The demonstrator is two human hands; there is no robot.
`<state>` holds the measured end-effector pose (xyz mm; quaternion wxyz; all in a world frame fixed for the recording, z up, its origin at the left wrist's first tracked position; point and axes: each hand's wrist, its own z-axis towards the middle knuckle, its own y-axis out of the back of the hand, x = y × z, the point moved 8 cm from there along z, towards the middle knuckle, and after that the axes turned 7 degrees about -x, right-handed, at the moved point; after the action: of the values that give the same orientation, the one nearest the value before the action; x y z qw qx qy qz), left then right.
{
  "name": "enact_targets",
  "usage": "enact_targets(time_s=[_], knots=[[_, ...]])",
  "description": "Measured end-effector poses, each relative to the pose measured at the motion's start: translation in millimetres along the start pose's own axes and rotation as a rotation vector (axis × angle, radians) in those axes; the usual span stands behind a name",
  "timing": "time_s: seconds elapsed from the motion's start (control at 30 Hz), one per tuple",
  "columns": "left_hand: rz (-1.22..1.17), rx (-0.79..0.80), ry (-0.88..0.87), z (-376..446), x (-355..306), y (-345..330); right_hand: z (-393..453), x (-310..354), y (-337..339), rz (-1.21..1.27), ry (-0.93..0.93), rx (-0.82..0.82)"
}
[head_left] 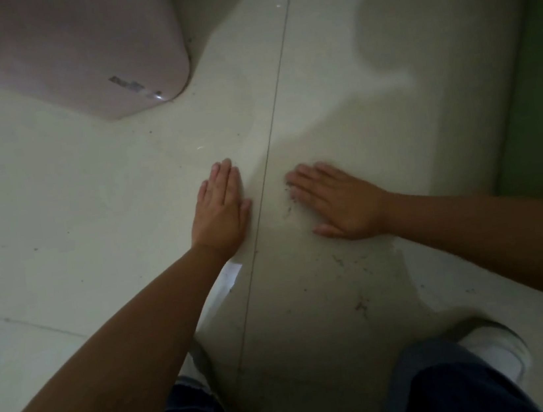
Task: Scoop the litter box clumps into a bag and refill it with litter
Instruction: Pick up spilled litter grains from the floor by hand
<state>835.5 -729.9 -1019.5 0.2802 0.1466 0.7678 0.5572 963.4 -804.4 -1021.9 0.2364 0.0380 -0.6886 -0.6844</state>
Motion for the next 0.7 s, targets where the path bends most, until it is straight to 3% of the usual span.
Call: enact_targets(time_s=[0.1, 0.17, 0.27, 0.43, 0.7], knots=[[0.035, 0.060, -0.019, 3, 0, -1, 3, 21, -8, 0.021, 0.049, -0.007], [0.097, 0.093, -0.180, 2, -14, -1, 5, 27, -1, 0.030, 0.071, -0.023], [0.214, 0.168, -0.424, -4, -33, -10, -4, 6, 12, 0.062, -0.088, -0.034], [0.375, 0.161, -0.708, 2, -53, -11, -42, -42, 21, -0.031, -0.295, 0.097], [0.404, 0.110, -0.970, 32, -68, -8, -84, -27, 24, -0.101, -0.477, 0.138]])
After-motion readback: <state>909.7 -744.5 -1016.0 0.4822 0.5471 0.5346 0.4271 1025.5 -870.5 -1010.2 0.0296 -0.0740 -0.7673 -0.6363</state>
